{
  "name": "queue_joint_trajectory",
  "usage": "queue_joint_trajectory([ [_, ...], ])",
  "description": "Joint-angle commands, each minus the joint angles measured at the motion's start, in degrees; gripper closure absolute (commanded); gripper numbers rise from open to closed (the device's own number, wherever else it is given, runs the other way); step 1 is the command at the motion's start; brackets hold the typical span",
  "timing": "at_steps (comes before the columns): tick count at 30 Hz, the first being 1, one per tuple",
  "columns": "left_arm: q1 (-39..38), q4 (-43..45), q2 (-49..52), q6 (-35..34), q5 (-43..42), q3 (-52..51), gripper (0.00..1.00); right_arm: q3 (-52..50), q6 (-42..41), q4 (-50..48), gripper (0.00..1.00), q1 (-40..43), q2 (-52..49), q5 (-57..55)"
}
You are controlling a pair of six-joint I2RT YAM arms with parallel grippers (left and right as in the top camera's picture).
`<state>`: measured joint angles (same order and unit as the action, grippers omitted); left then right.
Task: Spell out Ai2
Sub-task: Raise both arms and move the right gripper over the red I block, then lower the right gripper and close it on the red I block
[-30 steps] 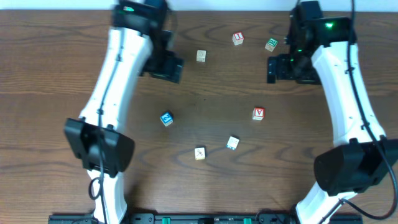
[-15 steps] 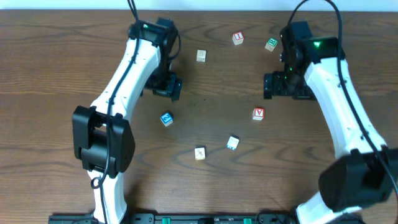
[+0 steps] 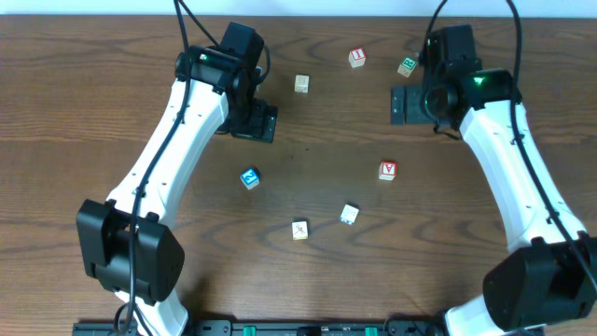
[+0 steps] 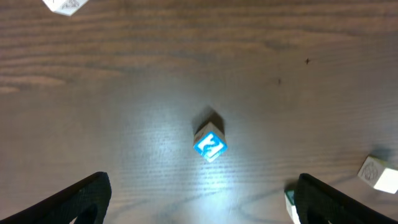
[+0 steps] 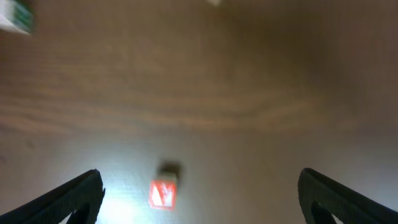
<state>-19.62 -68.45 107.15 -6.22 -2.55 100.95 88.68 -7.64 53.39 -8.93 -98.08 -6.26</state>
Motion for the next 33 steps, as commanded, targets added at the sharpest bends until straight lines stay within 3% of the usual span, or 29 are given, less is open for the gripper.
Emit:
queue_joint_trajectory([
  [1,0.11,1.18,0.37,-0.59,1.03,-0.07,0.05,0.02,4.04,-3.67,0.01,-0.15,-1.22,2.69],
  [7,0.11,1.14,0.37,1.55,0.42,-0.04,0.05,4.13,2.73,-8.17,0.01,-0.59,-10.62,2.40],
  [17,0.09,2.78,0.37,1.51,-0.50,0.07,0.05,35.65,1.03,-2.56,0.01,-2.47,-30.93,2.71],
  [21,0.09,2.71,0.37,1.49,-0.52,0.07,0.05,43.65,-0.17,-1.33,0.01,-2.91,-37.16,3.50],
  [33,0.09,3.02,0.37,1.51,-0.48,0.07,0.05,47.19,-4.33,-7.39,0.01,-1.92,-49.29,7.85],
])
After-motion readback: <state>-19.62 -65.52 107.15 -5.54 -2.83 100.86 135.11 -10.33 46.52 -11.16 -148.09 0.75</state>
